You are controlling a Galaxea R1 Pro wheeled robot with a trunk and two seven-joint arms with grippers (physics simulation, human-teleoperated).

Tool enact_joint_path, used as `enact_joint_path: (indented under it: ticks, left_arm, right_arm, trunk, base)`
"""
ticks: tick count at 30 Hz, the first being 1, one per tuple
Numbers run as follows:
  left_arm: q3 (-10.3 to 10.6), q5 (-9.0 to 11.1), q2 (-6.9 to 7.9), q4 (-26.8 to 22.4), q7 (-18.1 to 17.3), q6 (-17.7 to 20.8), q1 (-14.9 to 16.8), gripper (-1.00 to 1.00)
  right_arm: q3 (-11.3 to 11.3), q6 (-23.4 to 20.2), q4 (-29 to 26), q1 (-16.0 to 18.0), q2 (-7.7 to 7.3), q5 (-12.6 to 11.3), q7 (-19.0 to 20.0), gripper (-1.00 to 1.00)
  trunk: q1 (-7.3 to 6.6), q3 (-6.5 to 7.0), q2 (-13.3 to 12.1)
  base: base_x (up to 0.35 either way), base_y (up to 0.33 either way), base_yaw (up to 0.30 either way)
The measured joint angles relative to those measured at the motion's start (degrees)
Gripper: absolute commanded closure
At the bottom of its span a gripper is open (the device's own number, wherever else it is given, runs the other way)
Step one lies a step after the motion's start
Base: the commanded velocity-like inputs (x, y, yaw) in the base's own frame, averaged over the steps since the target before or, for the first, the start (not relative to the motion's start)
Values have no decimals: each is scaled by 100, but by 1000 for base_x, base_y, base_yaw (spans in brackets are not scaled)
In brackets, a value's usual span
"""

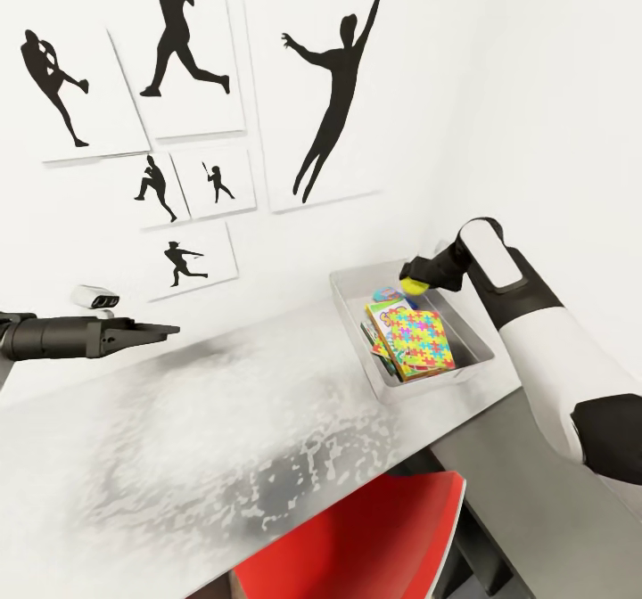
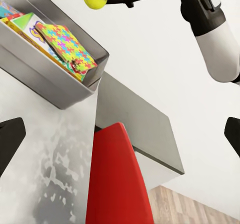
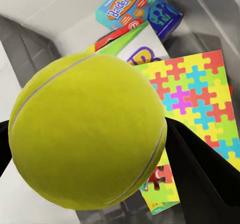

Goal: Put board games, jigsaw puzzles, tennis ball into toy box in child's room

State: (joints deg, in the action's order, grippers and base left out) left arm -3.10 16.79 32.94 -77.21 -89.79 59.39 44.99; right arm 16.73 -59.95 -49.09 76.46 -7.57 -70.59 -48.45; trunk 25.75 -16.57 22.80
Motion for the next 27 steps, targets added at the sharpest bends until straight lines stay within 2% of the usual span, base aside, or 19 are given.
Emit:
enact_joint_path:
  ticks: [15,21,27]
  left_arm:
    - [0,0,-1,5,0,0,2,-100]
    - [6,0,-1,6,0,0,3,-100]
    - [8,11,-1,6,0,0,2,-100]
  right_arm:
    - [10,0,166,-7,5,-28,6,100]
    - [1,-3,167,-6,-2,-40,406,100]
    - [3,-3,167,-7,-21,-39,504,100]
  trunk:
    - [0,0,0]
    - [0,0,0]
    - [0,-9,0]
  base:
    - [0,0,0]
    - [0,0,0]
    - [0,0,0]
